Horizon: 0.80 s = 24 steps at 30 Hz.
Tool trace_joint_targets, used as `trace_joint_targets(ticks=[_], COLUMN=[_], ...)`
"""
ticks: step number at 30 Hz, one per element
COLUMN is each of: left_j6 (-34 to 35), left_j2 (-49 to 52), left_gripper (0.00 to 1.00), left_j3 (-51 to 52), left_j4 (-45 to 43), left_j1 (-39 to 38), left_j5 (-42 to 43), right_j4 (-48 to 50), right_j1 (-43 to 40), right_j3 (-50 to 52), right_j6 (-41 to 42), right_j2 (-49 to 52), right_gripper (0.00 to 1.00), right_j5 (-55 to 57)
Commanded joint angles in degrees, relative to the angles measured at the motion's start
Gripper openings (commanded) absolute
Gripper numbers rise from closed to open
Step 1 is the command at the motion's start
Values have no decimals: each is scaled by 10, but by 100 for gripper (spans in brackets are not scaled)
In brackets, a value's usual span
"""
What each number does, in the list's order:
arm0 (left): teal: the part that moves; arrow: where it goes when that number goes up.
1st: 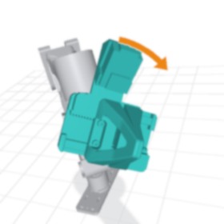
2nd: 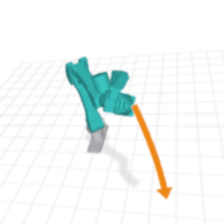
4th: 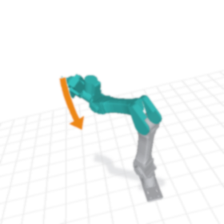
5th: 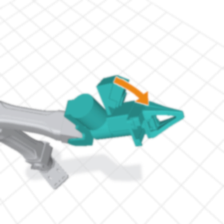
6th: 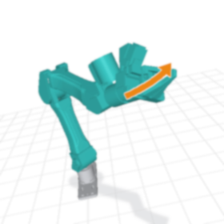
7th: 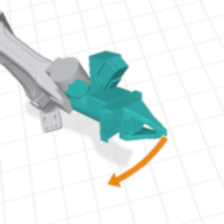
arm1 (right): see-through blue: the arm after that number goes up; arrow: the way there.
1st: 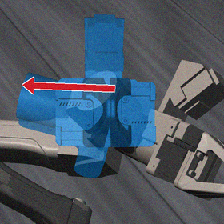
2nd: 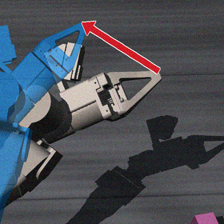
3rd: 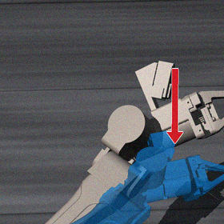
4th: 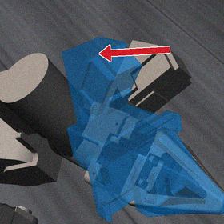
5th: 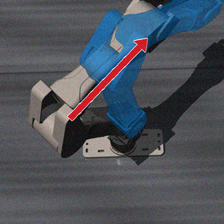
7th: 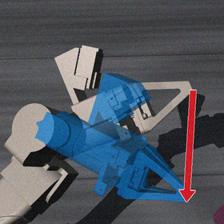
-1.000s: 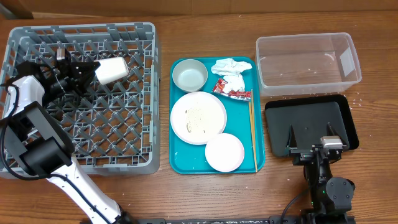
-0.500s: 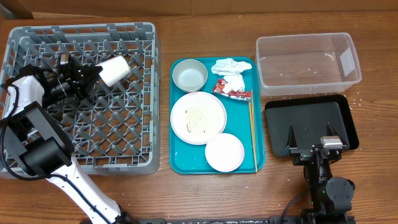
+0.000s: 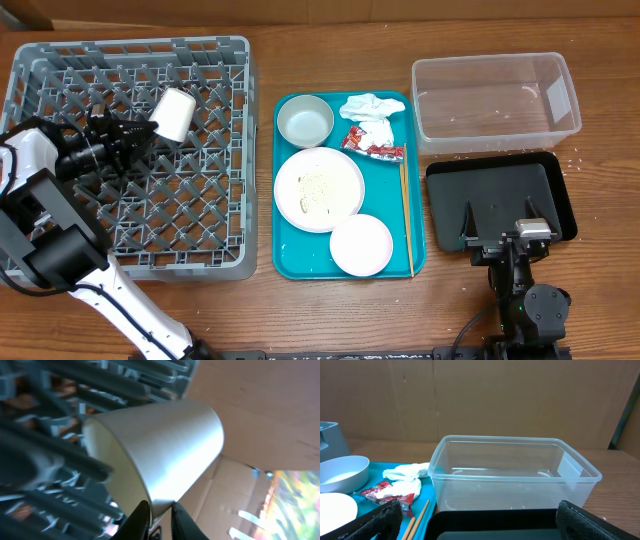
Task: Sort waste into correct bins and load items into the dishwasher
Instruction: 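Carry the cup to the dish rack and set it upside down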
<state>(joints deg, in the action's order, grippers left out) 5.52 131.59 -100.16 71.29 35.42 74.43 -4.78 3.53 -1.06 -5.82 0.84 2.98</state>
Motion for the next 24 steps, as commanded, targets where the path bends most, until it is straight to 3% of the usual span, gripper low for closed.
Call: trace_joint_targets(ticks=[1, 7, 16, 19, 24], left_j6=[-7, -18, -15, 8, -6], left_j2=[6, 6, 6, -10, -31], left_gripper=[19, 23, 35, 33, 21], left_j3=[-21, -102, -306, -340, -359], left_j4=[25, 103, 256, 256, 227], left_j1=[-2, -1, -1, -7, -39], left_j5=[-96, -170, -328, -353, -366], right_j4=[2, 2, 2, 2, 2], right_j1=[4, 4, 4, 4, 4], right_j3=[6, 6, 6, 6, 6], right_j6=[0, 0, 0, 0, 0], right_j2=[-7, -7, -7, -7, -7], right_gripper=[100, 100, 100, 100, 100], right_j5=[-1, -1, -1, -1, -1])
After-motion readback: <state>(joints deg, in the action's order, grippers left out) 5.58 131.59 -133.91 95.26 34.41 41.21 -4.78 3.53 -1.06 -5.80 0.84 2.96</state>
